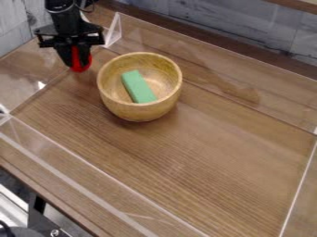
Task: Move the red fruit to the left side of the table
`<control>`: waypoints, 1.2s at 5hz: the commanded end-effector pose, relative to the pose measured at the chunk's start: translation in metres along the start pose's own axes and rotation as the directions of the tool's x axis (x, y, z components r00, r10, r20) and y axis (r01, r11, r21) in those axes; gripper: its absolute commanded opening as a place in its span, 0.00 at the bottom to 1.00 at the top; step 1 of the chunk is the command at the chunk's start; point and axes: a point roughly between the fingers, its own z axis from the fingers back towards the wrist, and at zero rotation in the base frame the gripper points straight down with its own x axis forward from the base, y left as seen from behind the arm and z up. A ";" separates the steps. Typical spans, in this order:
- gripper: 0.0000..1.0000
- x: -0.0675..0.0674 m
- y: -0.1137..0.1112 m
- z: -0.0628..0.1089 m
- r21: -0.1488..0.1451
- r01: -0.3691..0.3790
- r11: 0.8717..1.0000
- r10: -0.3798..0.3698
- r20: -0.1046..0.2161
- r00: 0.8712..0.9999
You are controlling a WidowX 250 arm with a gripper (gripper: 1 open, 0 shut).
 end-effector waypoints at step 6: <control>1.00 0.012 0.004 0.041 0.042 -0.212 0.976 0.208 0.091 0.974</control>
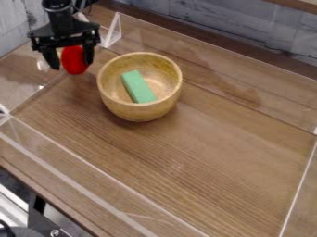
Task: Move the red fruit to the left side of the table
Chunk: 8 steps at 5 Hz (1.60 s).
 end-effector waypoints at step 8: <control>0.00 0.049 -0.044 0.071 -0.062 0.147 0.987 -0.141 0.097 0.985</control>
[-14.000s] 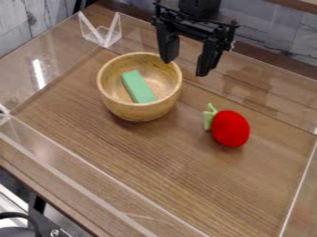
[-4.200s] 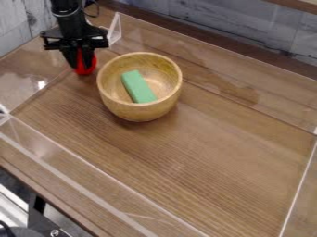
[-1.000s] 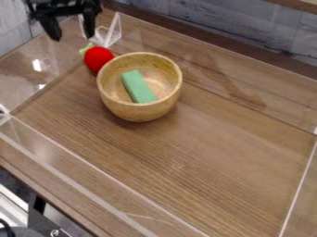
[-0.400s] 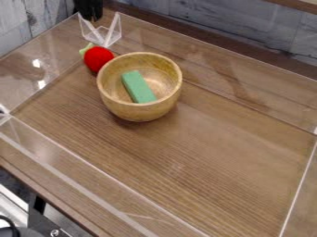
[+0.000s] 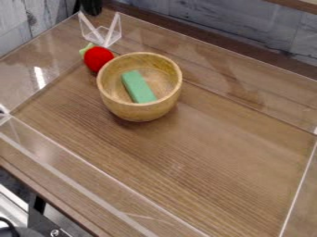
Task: Move the red fruit to the left side of the table
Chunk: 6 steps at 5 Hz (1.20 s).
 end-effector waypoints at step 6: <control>0.00 0.029 -0.013 -0.034 0.043 -0.096 0.994 0.093 0.061 0.994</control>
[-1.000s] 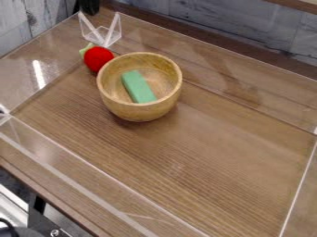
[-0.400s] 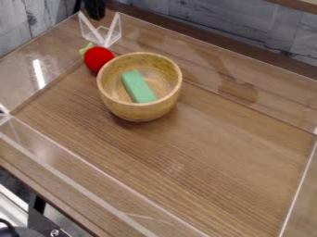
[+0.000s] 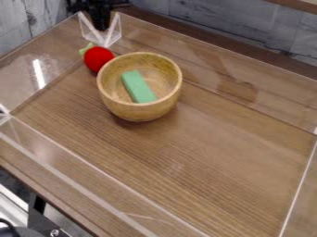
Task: Move the red fruit to the left side of the table
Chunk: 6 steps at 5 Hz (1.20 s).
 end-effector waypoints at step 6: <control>1.00 0.008 -0.002 0.015 0.022 0.023 0.999 -0.024 0.035 0.999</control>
